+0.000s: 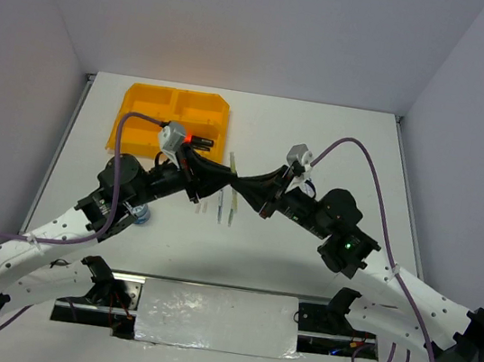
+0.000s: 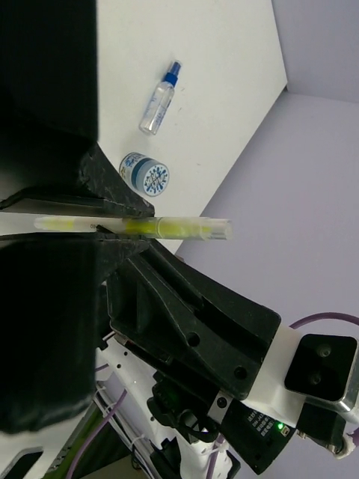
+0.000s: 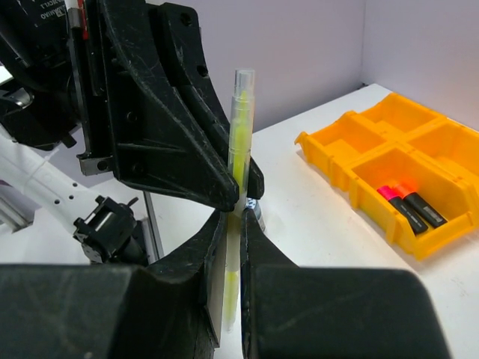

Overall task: Sort the stationery into containers
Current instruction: Close the pen cap on the pen.

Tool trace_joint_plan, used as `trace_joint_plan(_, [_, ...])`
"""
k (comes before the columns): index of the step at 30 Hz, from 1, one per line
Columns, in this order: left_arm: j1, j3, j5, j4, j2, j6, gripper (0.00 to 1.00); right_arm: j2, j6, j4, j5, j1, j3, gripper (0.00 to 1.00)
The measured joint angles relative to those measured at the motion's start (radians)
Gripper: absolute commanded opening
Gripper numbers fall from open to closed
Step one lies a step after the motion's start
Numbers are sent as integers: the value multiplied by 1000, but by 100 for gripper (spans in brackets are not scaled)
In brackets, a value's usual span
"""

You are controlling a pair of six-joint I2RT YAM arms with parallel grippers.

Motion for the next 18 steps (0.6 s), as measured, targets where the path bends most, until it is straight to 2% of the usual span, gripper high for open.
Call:
trace_joint_plan(2, [0,0,11,5,0,10,0,1,0,-1,-6,0,3,0])
trace_joint_plan(3, [0,0,18,9,0,18,0,2,0,-1,-10,-1,5,4])
trace_joint_plan(4, [2,0,29,15,-1,24,0,3,-3,-2,-21,-2,7,10])
trace_joint_plan(5, [4,0,39,21,-4,31,0,6,-5,-2,-33,-4,13,31])
trace_joint_plan(8, [6,-9,81,53,-24,51,0,35,-8,-7,-104,-7,47,49])
trace_joint_plan(9, [5,-17,101,68,-35,55,0,51,-7,-7,-137,-5,59,49])
trace_joint_plan(10, [5,-25,115,77,-46,61,0,68,-7,-4,-164,-3,68,49])
trace_joint_plan(12, [3,-40,153,101,-61,72,0,94,-5,0,-205,-1,71,38])
trace_joint_plan(13, [1,-45,167,111,-65,75,0,103,-1,0,-223,0,71,20])
trace_joint_plan(16, [4,-47,189,120,-62,81,0,114,11,11,-274,3,70,0])
trace_joint_plan(17, [4,-47,192,123,-63,84,17,114,14,15,-289,3,70,0])
trace_joint_plan(18, [4,-47,198,126,-63,87,28,114,14,17,-295,3,70,0])
